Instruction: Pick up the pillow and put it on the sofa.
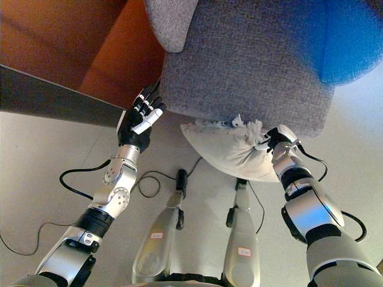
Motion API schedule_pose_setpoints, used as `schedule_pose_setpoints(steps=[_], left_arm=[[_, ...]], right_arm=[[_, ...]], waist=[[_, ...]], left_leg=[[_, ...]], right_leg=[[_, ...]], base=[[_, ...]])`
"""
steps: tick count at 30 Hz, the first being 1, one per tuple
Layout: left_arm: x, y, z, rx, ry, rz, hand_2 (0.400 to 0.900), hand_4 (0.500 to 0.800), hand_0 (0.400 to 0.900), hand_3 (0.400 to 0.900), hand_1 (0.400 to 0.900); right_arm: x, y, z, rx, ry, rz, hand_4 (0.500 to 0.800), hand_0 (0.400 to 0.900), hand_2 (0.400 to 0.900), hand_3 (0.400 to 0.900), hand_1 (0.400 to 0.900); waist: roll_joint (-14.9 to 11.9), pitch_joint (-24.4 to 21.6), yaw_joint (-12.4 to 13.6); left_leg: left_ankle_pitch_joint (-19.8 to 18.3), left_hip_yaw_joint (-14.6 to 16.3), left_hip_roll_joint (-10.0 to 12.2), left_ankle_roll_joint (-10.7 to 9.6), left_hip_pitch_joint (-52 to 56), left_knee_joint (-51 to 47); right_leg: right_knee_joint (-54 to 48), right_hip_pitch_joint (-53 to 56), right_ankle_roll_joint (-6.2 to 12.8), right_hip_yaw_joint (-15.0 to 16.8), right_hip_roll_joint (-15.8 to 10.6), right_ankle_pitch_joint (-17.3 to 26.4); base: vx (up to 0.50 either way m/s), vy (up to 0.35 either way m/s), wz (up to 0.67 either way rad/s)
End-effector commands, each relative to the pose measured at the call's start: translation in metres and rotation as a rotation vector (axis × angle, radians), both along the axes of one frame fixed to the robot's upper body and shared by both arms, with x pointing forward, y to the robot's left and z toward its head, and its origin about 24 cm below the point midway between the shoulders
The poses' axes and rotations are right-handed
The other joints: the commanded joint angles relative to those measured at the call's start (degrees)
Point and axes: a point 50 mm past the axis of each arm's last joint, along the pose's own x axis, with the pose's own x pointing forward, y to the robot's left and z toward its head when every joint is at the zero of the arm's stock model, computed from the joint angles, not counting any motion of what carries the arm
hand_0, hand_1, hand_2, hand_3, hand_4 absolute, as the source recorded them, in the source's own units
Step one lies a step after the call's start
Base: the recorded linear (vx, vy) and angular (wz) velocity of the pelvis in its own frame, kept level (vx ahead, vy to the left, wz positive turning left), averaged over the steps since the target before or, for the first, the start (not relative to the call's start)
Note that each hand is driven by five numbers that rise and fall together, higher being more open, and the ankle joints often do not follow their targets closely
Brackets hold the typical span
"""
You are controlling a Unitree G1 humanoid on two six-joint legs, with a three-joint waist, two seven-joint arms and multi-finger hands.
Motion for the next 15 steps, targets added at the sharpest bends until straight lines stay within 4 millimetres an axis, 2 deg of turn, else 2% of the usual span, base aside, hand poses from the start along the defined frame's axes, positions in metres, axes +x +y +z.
schedule_pose_setpoints(steps=[1, 8, 15], left_arm=[[-0.001, -0.010, 0.067, -0.039, -0.310, -0.042, 0.900, 0.800, 0.900, 0.900, 0.900], [-0.001, -0.002, 0.061, -0.034, -0.278, -0.017, 0.900, 0.800, 0.900, 0.900, 0.900], [0.001, 0.008, 0.045, -0.011, -0.191, 0.026, 0.900, 0.800, 0.900, 0.900, 0.900]], right_arm=[[0.018, -0.008, 0.057, -0.099, -0.150, 0.000, 0.500, 0.400, 0.400, 0.400, 0.400], [0.013, -0.014, 0.052, -0.088, -0.179, -0.021, 0.500, 0.400, 0.400, 0.400, 0.400], [0.008, -0.016, 0.044, -0.084, -0.188, 0.000, 0.500, 0.400, 0.400, 0.400, 0.400]], waist=[[1.1, 0.8, 0.9], [0.2, 0.8, 0.9], [-1.6, 0.8, 0.6]], left_leg=[[-2.0, -3.4, -2.8, 1.3, -4.2, 5.2], [-2.3, -3.0, -2.5, 1.3, -1.2, 4.8], [-2.9, -2.5, -1.6, 1.2, 4.5, 3.9]], right_leg=[[5.4, 0.2, 6.95, -1.4, -5.0, -3.6], [5.5, 3.2, 6.90, -1.7, -4.7, -4.1], [5.3, 8.8, 7.05, -1.8, -4.4, -4.9]], base=[[0.00, 0.000, 0.00], [0.00, 0.000, 0.00], [0.03, -0.008, -0.02]])
